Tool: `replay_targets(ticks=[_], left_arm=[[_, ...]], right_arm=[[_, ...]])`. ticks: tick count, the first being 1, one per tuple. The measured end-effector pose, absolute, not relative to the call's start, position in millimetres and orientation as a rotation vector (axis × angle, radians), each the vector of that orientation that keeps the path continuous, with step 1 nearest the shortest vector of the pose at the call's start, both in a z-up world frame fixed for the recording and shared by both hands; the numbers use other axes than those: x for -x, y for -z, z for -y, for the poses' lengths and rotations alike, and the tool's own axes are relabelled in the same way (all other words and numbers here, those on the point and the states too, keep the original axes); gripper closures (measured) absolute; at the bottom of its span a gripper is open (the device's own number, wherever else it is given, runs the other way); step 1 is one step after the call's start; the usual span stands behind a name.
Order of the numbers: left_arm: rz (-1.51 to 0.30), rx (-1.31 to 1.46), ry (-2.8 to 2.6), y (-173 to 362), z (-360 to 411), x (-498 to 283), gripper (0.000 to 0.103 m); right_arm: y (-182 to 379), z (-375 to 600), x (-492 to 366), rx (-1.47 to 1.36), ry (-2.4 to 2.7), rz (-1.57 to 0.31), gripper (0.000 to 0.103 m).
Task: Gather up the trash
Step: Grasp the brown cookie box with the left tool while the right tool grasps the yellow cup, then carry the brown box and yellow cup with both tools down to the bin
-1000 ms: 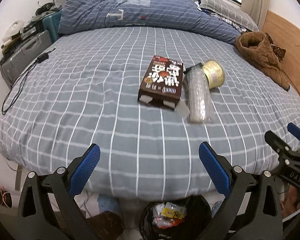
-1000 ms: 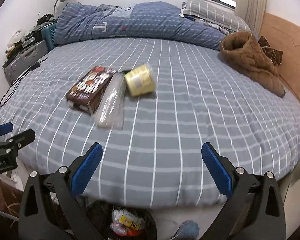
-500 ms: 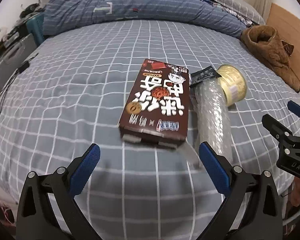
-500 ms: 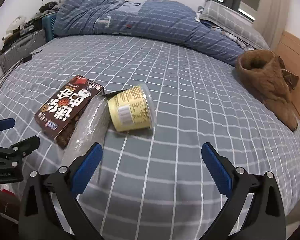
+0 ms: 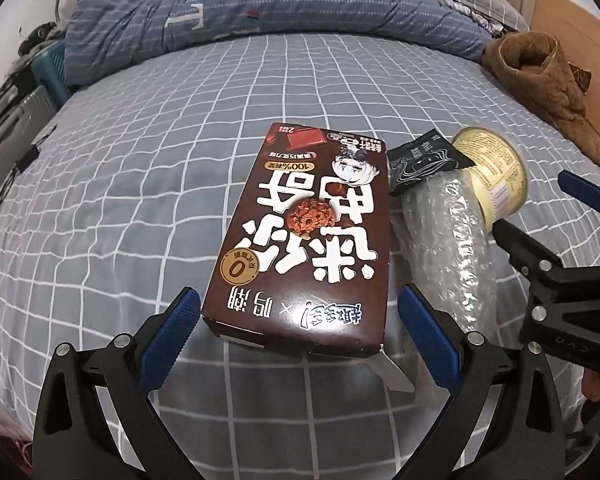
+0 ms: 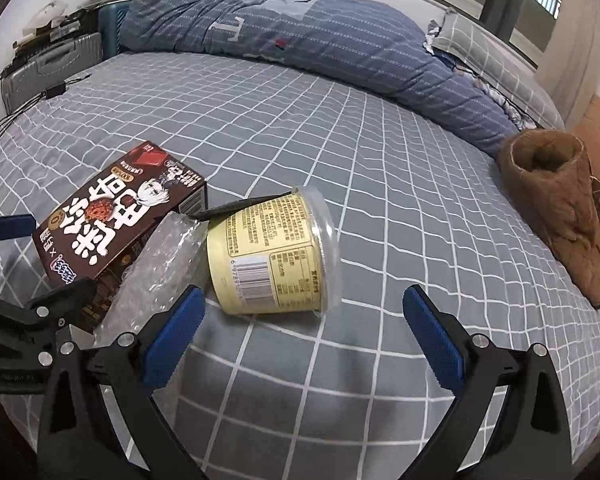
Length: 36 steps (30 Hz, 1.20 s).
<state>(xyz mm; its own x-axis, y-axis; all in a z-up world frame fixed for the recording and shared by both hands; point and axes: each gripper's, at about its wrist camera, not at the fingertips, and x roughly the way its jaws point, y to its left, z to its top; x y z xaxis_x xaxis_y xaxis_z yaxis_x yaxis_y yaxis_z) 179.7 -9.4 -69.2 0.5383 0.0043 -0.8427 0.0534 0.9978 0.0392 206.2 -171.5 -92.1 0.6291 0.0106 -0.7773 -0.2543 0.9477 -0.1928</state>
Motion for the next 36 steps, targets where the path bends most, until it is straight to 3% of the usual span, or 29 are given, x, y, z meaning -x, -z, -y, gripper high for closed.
replay_targets(ticks=[11,15,18,36], left_arm=[[-1.019,-0.105,0.051,73.0,6.8,-193.0,0.006],[-1.060,-0.124,0.093,78.5,5.0,-205.6,0.006],[-1.068,-0.129,0.105,81.6,5.6,-209.8,0.007],[-1.024,-0.033,0.085,60.2,-2.2,-173.9,0.012]], right_arm=[[102.5,165.2,-217.6,0.311,-0.164,-0.886,0.011],[104.5,164.7,-220.2,0.315,-0.174,-0.891,0.018],[107.3,164.8,-222.4,0.305,-0.194,-0.908,0.035],[87.4,184.6,-196.6,0.229,-0.183,-0.880,0.036]])
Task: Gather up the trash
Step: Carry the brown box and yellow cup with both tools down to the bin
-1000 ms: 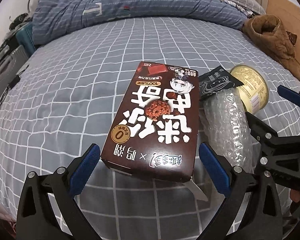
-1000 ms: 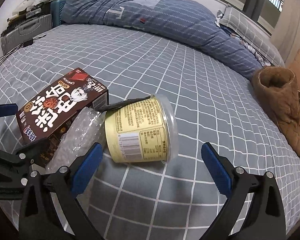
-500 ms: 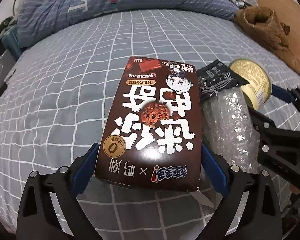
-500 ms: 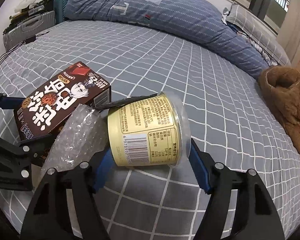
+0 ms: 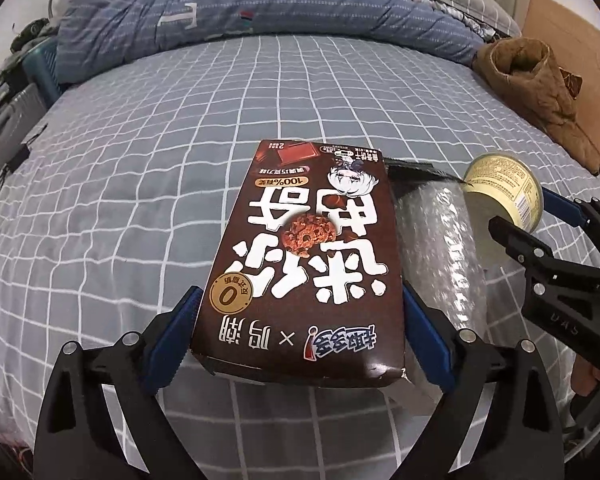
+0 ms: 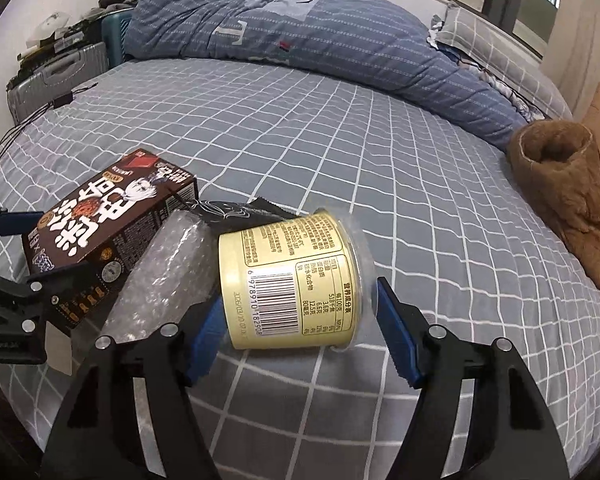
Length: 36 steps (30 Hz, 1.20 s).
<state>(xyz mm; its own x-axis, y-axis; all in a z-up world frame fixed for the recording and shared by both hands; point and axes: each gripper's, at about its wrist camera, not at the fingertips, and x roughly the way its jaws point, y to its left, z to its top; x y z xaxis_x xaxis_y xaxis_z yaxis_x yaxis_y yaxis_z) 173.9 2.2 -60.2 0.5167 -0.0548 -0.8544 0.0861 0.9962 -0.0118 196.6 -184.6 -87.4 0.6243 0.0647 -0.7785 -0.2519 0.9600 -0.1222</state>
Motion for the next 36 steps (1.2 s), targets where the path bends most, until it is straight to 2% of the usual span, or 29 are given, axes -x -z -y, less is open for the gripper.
replay_targets(ticks=[36], left_arm=[[-0.988,0.025,0.037,7.0,-4.3,-87.9,0.012]], right_arm=[[26.6,209.1,-86.9,0.061,-0.121,-0.889,0.037]])
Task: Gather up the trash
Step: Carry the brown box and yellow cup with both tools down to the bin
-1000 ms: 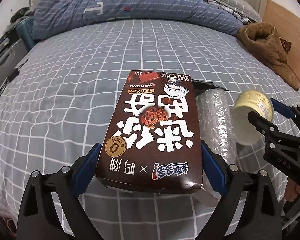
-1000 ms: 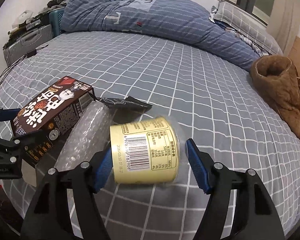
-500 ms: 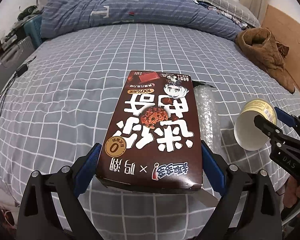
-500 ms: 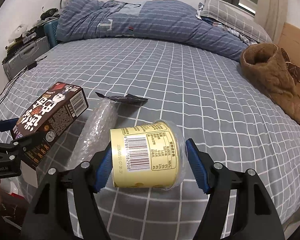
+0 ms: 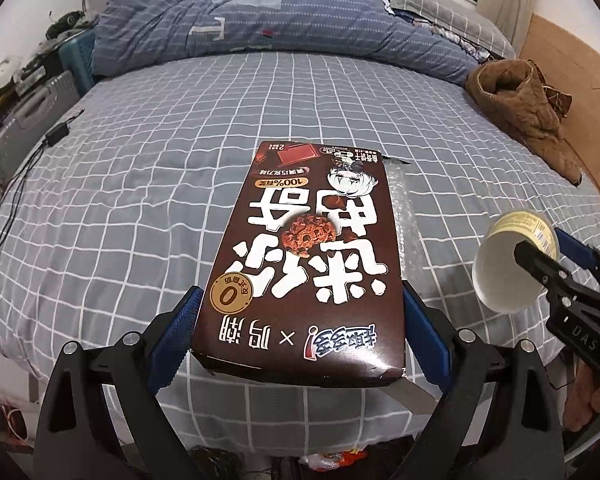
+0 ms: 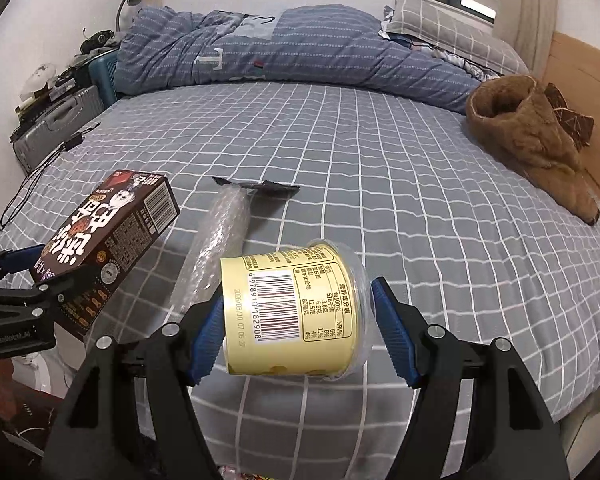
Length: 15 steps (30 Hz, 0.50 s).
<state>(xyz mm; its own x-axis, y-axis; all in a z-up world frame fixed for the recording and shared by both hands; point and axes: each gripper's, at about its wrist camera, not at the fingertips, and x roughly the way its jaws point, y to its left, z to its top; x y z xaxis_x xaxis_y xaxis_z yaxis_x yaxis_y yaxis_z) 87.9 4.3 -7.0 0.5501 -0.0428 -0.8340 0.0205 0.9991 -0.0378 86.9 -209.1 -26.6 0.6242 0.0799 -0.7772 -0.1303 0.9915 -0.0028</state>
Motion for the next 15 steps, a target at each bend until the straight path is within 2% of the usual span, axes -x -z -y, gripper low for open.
replay_targets(ticks=[15], left_arm=[[-0.973,0.027,0.038,-2.3,-10.7,-91.4,0.012]], right_arm=[[6.5,206.7,-33.7,0.036,-0.120,-0.879,0.037]])
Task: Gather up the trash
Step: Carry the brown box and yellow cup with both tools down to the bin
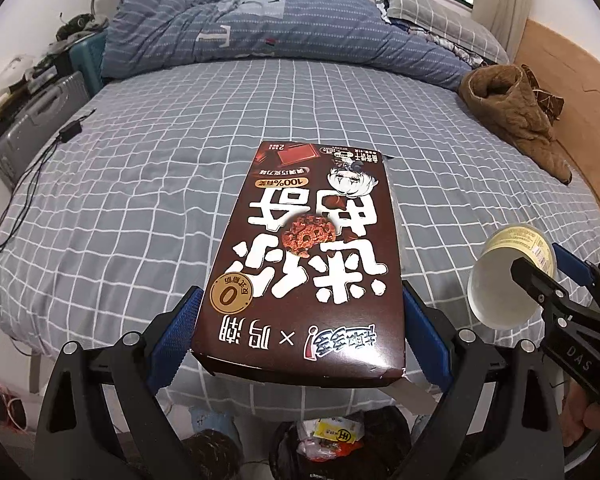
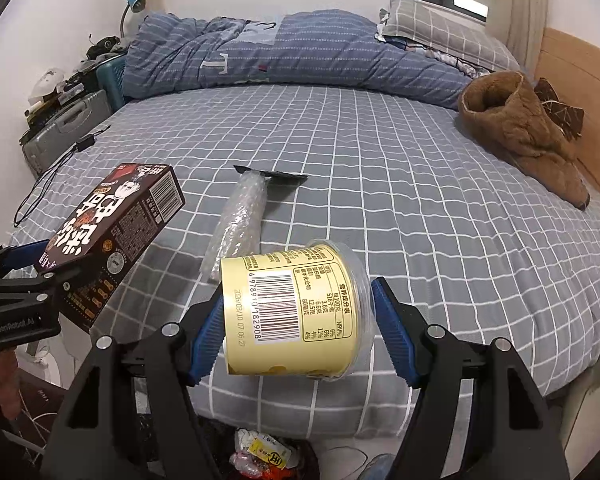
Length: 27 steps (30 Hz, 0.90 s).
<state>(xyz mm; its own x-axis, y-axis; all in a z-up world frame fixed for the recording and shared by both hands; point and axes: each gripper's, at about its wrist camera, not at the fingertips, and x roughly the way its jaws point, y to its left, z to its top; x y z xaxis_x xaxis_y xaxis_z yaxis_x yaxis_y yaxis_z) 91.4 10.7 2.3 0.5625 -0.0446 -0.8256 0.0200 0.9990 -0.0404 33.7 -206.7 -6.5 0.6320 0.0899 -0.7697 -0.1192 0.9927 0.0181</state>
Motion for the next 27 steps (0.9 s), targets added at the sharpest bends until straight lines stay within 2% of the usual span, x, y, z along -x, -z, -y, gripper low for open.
replay_targets(ticks=[27], left_arm=[[-0.966,0.017,0.025,4.9,-4.7,-79.1,0.012]], right_arm=[[-12.3,201.0,51.6,0.030,-0.128,-0.873,0.037]])
